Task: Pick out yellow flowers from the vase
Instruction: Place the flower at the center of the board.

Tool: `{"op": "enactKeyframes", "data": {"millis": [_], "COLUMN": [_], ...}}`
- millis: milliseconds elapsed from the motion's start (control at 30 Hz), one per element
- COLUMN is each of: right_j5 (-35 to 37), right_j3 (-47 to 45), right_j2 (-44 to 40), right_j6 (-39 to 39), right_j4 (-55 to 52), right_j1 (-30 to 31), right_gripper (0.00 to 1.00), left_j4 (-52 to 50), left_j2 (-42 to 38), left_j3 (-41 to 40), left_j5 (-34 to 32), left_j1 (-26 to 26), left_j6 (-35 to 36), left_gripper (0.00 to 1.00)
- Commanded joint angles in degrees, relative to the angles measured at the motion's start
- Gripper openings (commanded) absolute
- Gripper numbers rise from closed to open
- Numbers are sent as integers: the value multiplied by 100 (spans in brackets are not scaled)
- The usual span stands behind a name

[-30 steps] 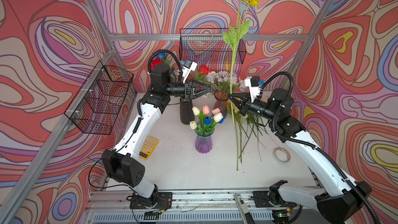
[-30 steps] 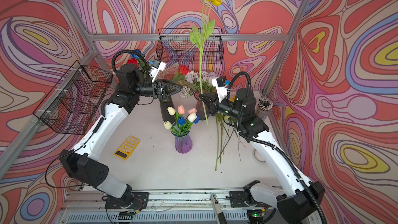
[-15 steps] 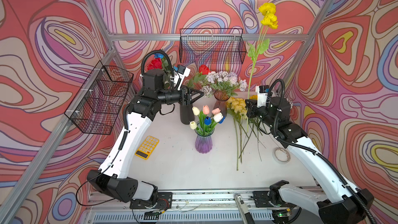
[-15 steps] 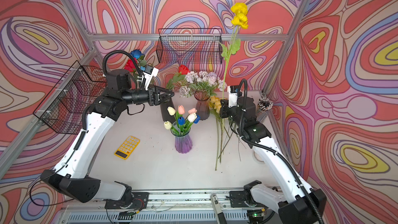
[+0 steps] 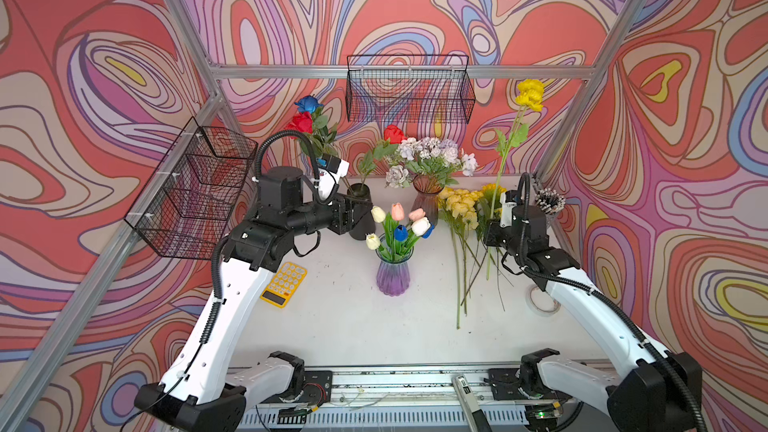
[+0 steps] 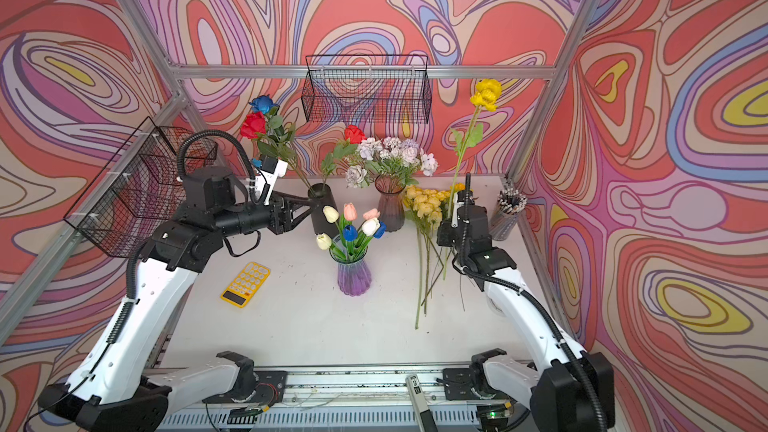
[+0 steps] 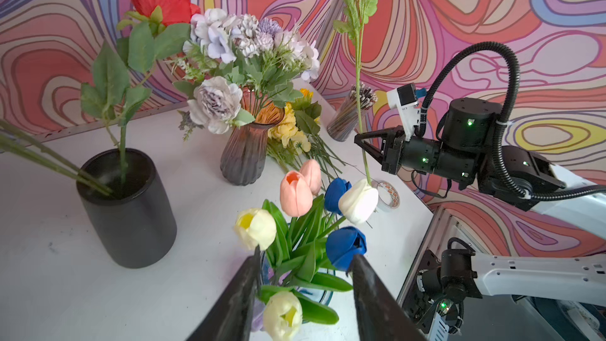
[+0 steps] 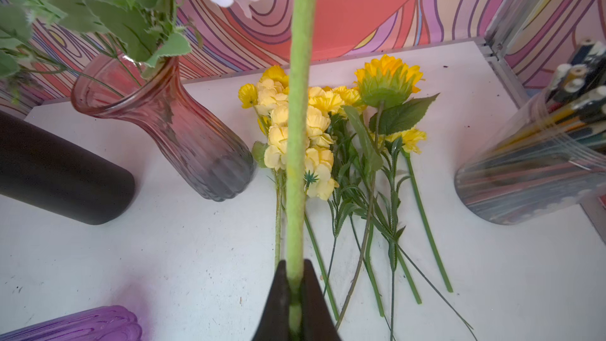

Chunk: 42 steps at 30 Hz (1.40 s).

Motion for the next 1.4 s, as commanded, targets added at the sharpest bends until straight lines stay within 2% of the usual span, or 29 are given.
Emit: {"op": "enactKeyframes", "data": {"millis": [0,167,433,800,933,1133,1367], "right_j5": [54,7,-274,-499,-559,-503,-406], "right_j3": [-139,-291,-425,-464,-421,-253,-147], "right_j2": [241,629,1314,1997,2067,1933,1464], "right_j6": [133,241,267,320,312,165,-86], "right_j4": [214,313,454,467,390,85,-80], "right_j1": [-40,-66,-93,-101,-98,-98,-98], "right_gripper": [0,0,0,0,0,13,39], "left_j4": [-265,-471,-414,-204,16,579,1060], "left_j2": [-289,-526,-758,-1491,-1801,-1990,-1889], "left_j3": [-216,-446,-1053,-2308,-2855,-3588,-4104], "left_j5": [-504,-1012,-1302,-1801,-2320,-2623,-3371], "left_j1": [2,33,305,720,739,739,739], "left_j6": [184,268,153,-21,-106,-264,-347], "left_gripper": [48,47,44,45,47,52,59]}}
